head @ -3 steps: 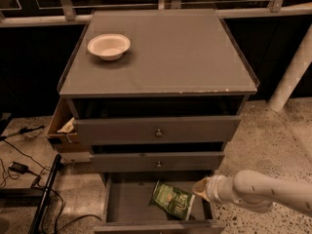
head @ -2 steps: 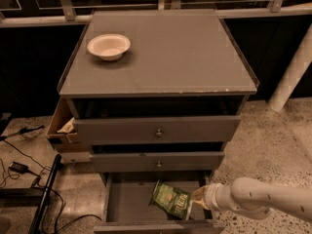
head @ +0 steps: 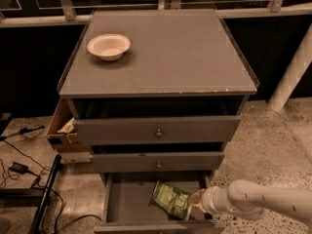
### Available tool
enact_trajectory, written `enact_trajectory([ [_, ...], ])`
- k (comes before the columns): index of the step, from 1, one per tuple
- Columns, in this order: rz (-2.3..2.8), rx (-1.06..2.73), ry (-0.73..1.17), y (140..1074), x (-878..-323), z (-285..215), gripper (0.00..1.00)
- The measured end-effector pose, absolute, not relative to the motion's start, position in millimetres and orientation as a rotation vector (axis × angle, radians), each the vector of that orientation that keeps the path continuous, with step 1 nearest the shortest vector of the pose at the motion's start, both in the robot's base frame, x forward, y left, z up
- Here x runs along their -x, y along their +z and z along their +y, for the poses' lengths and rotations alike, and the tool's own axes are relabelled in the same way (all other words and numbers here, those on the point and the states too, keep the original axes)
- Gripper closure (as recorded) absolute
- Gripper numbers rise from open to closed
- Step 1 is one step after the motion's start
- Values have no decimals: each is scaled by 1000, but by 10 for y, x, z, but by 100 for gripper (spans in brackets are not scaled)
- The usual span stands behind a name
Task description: Pick green jalapeno chip bag from bottom drawer and place on counter
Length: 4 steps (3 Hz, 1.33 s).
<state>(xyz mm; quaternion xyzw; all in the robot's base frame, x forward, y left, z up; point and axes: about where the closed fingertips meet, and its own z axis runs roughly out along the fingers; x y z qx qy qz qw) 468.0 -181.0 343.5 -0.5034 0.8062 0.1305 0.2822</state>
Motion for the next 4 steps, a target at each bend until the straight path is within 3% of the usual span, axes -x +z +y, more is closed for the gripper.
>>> enact_trajectory([
  [2, 2096, 1358, 528, 2588, -4793, -1432, 100],
  [3, 2050, 1338, 591, 2363, -4905, -1274, 83],
  [4, 2071, 1318, 641, 2479, -4869, -1254, 60],
])
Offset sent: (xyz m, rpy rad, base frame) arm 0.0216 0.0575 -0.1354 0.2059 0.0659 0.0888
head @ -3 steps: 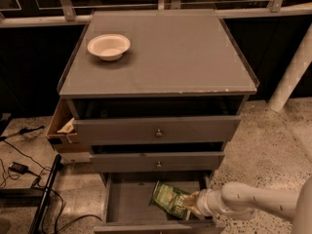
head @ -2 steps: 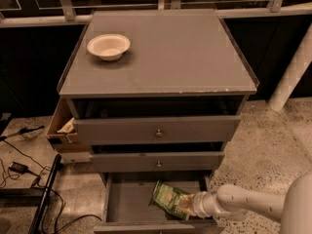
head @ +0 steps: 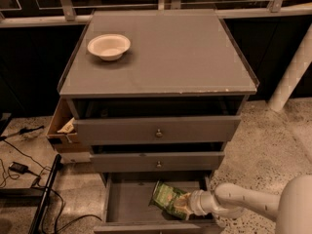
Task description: Pick green jalapeno chip bag from bottom drawer and place on counter
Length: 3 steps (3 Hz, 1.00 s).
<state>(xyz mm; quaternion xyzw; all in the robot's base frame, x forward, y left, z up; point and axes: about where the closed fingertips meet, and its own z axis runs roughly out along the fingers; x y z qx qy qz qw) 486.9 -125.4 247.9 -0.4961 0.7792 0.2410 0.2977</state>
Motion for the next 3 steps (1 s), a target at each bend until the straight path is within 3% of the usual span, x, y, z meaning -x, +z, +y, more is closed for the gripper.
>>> enact_trajectory([
  [2, 2068, 1307, 636, 2345, -4928, -1221, 13],
  [3, 2050, 1298, 635, 2152, -5021, -1144, 17],
])
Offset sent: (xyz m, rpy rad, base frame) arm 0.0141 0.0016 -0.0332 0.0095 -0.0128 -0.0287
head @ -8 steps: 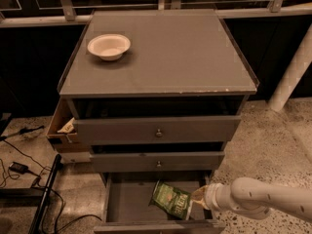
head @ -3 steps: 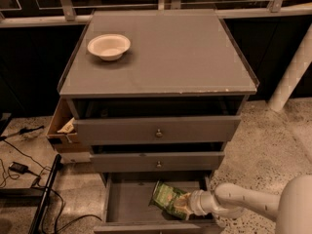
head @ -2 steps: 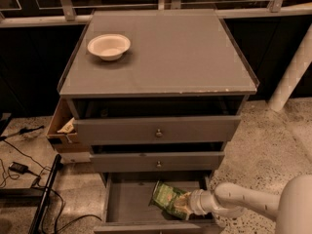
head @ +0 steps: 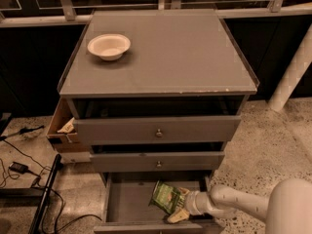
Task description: Pick green jalapeno chip bag from bottom drawer and place on counter
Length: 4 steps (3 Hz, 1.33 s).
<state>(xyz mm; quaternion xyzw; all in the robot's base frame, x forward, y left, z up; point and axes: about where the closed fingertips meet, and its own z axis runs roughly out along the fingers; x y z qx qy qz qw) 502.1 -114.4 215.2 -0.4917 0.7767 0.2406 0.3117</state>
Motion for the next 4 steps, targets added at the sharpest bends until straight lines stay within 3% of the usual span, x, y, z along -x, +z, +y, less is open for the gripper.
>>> enact_trajectory([
  [1, 2032, 1293, 617, 1951, -5148, -1019, 29],
  [4, 1972, 1264, 553, 1326, -5528, -706, 19],
])
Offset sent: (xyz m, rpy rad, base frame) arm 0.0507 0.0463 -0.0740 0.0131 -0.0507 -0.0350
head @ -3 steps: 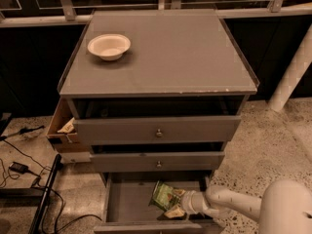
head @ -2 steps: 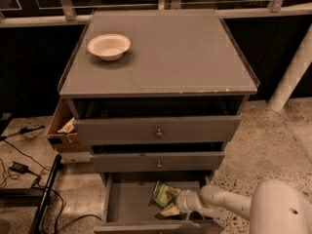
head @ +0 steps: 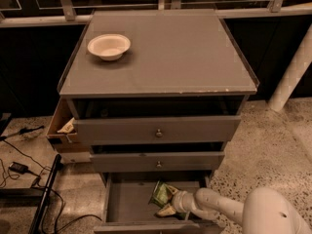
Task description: Pick green jalapeno chip bag from bottom drawer and place on counter
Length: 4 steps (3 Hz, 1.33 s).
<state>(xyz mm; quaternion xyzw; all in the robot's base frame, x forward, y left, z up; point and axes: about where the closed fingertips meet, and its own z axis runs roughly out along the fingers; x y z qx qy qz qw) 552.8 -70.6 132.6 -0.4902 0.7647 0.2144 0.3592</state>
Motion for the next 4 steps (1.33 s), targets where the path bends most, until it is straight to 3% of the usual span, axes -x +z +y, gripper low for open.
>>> enact_trajectory([
  [1, 1960, 1272, 524, 1167, -5578, -714, 34],
  [4, 1952, 1282, 546, 1160, -5555, -688, 100],
])
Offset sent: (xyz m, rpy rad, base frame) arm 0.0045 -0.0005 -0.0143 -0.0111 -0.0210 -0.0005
